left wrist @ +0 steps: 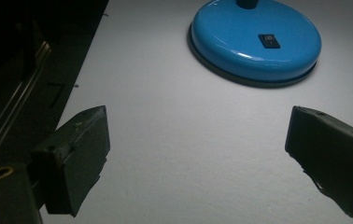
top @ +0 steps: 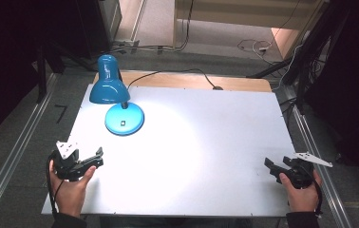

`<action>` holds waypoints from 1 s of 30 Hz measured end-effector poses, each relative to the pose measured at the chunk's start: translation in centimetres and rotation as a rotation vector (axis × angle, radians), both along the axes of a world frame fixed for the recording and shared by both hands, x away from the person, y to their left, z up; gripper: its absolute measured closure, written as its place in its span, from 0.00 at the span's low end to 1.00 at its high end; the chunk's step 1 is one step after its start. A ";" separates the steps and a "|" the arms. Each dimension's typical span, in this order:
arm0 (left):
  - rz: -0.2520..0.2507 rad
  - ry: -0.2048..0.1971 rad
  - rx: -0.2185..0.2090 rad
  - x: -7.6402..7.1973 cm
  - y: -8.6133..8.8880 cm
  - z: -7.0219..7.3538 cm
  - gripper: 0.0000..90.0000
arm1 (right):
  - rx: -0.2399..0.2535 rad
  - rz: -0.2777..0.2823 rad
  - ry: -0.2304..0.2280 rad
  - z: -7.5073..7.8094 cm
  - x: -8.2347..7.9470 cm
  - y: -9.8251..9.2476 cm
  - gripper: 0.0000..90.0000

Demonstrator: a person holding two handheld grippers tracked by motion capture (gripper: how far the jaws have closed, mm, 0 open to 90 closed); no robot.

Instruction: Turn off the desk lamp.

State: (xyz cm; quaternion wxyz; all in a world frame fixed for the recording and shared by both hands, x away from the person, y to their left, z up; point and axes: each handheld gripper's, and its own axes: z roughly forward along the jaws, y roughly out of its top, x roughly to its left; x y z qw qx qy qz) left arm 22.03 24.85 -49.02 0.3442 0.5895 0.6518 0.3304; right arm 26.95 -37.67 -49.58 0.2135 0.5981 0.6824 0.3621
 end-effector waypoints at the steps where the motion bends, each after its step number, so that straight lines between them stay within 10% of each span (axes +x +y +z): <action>1: -0.004 -0.004 -0.002 0.0 -0.1 0.0 0.08 | 0.000 0.000 0.000 0.0 0.0 0.0 0.21; 30: -0.056 0.022 -0.063 1.9 -0.8 -0.3 0.08 | -0.012 0.007 0.009 -0.1 0.1 0.2 0.21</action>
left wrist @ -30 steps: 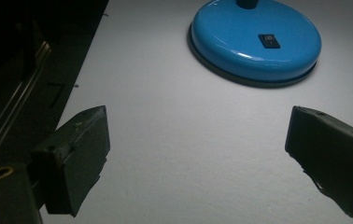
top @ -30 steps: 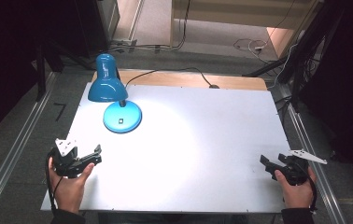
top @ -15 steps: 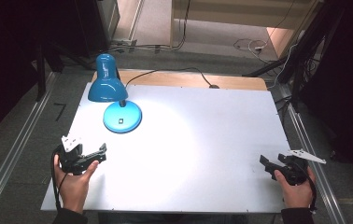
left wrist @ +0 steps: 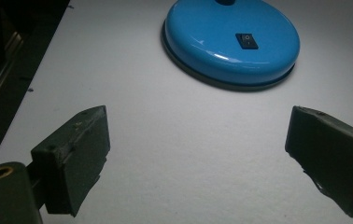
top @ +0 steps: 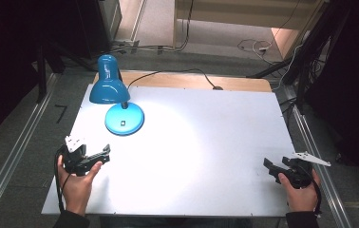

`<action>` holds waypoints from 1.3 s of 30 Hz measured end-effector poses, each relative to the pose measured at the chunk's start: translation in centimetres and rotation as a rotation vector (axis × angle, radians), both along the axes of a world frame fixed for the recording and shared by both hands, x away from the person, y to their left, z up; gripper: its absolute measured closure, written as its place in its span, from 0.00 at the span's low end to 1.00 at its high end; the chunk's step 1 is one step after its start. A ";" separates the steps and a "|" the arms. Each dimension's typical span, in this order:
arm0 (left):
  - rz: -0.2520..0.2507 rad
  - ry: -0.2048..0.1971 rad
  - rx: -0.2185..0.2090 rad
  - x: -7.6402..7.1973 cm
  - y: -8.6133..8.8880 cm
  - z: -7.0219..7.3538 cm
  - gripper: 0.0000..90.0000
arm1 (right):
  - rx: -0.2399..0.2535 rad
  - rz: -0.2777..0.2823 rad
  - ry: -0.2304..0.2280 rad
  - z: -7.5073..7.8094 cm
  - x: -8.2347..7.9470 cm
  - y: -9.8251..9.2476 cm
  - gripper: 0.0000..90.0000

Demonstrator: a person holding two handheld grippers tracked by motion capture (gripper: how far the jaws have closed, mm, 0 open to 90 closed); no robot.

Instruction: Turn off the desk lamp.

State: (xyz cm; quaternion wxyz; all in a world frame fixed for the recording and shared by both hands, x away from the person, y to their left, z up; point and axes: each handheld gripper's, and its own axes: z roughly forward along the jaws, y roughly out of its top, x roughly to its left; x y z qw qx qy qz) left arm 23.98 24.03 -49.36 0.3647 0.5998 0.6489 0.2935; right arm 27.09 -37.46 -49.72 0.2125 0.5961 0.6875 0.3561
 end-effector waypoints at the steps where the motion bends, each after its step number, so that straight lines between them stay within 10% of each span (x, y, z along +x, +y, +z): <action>1: -0.003 0.004 -0.002 0.1 0.0 0.0 0.08 | 0.000 0.001 0.000 0.0 0.0 0.0 0.21; 39: -0.009 0.016 -0.005 2.8 -1.1 -0.3 0.09 | -0.003 0.005 0.002 -0.1 0.0 0.0 0.20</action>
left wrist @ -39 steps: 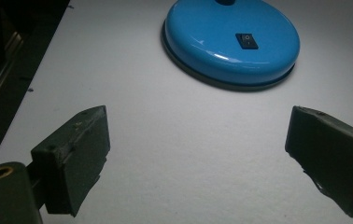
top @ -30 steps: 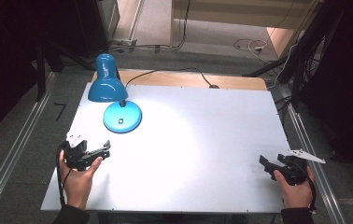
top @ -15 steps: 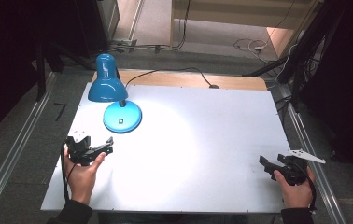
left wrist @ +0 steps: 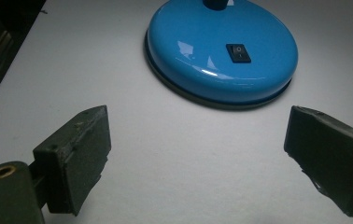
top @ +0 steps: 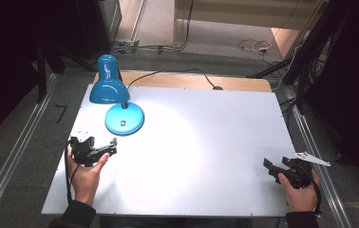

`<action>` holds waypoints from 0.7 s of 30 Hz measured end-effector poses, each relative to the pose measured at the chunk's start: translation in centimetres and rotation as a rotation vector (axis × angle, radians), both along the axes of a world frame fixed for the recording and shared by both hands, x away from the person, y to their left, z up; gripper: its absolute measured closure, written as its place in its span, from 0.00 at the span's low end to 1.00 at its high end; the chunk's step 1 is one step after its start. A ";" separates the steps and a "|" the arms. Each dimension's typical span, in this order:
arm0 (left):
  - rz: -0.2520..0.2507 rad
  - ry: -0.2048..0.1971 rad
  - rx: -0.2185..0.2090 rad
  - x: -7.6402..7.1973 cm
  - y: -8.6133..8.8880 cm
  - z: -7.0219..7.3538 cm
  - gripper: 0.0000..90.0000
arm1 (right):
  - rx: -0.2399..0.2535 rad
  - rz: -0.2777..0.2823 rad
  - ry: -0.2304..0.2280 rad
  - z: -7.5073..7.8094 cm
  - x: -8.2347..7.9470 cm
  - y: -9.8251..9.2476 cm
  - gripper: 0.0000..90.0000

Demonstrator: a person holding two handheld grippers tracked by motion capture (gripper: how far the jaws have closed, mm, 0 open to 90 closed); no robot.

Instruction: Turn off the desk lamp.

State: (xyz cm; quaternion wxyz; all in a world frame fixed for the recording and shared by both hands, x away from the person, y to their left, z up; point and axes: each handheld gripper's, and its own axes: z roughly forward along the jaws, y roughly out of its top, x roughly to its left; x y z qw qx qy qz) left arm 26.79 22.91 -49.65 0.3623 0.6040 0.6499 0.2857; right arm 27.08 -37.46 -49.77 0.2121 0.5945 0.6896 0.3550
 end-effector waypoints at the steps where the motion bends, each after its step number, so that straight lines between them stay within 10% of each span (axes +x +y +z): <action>1: 0.000 -0.001 -0.002 0.1 0.0 0.0 0.09 | 0.001 -0.001 -0.001 0.0 0.0 0.0 0.20; 21: 0.005 -0.019 0.005 1.1 -0.2 -0.3 0.13 | -0.001 -0.001 0.000 0.0 0.0 0.0 0.20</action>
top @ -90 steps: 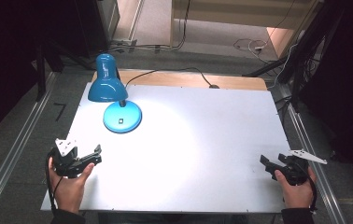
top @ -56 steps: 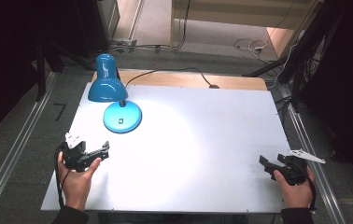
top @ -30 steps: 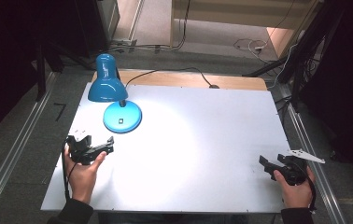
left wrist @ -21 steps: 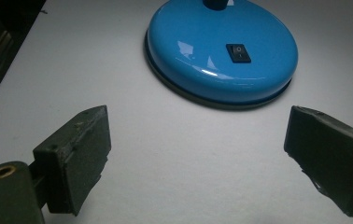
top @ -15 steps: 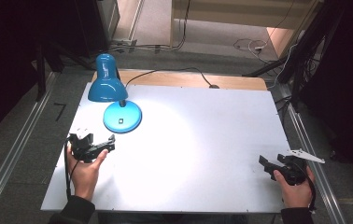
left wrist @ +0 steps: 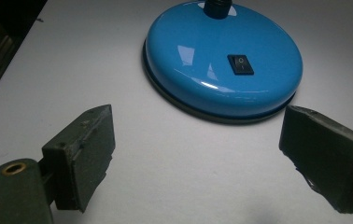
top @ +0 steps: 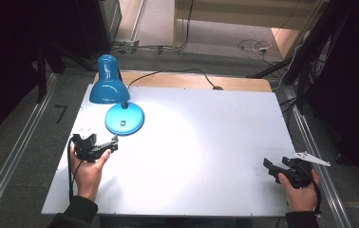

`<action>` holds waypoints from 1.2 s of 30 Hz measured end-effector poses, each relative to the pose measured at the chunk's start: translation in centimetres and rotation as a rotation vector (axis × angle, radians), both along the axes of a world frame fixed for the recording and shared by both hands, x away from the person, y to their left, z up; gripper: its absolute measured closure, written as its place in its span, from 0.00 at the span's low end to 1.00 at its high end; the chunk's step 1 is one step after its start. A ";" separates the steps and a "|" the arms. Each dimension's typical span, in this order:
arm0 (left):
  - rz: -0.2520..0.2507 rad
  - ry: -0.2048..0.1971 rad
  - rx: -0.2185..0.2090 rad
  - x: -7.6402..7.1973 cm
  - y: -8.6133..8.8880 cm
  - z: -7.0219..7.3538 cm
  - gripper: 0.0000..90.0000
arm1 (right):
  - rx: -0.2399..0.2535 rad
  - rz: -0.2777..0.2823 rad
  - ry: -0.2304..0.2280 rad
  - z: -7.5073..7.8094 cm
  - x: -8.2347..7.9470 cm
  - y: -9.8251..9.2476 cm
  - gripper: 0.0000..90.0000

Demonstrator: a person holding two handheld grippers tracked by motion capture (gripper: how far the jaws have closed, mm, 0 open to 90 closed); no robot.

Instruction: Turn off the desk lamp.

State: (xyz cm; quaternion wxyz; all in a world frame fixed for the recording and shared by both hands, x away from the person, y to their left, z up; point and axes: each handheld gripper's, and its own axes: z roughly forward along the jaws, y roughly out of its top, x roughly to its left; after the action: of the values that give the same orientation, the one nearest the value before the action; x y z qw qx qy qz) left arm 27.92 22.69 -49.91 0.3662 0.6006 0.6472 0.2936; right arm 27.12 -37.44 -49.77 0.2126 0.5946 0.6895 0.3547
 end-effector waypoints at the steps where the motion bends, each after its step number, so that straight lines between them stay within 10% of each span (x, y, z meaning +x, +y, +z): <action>1: 0.000 0.000 0.000 0.0 0.0 0.0 0.13 | 0.004 -0.003 0.004 0.0 0.0 0.0 0.20; 36: -0.048 -0.030 0.021 3.0 -1.2 0.7 0.38 | 0.000 0.000 0.003 0.0 0.0 0.0 0.20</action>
State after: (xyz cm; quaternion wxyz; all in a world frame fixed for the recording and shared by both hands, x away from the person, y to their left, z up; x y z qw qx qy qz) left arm 30.92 21.46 -49.22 0.3764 0.6153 0.6241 0.3005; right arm 27.16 -37.41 -49.79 0.2115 0.5950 0.6898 0.3541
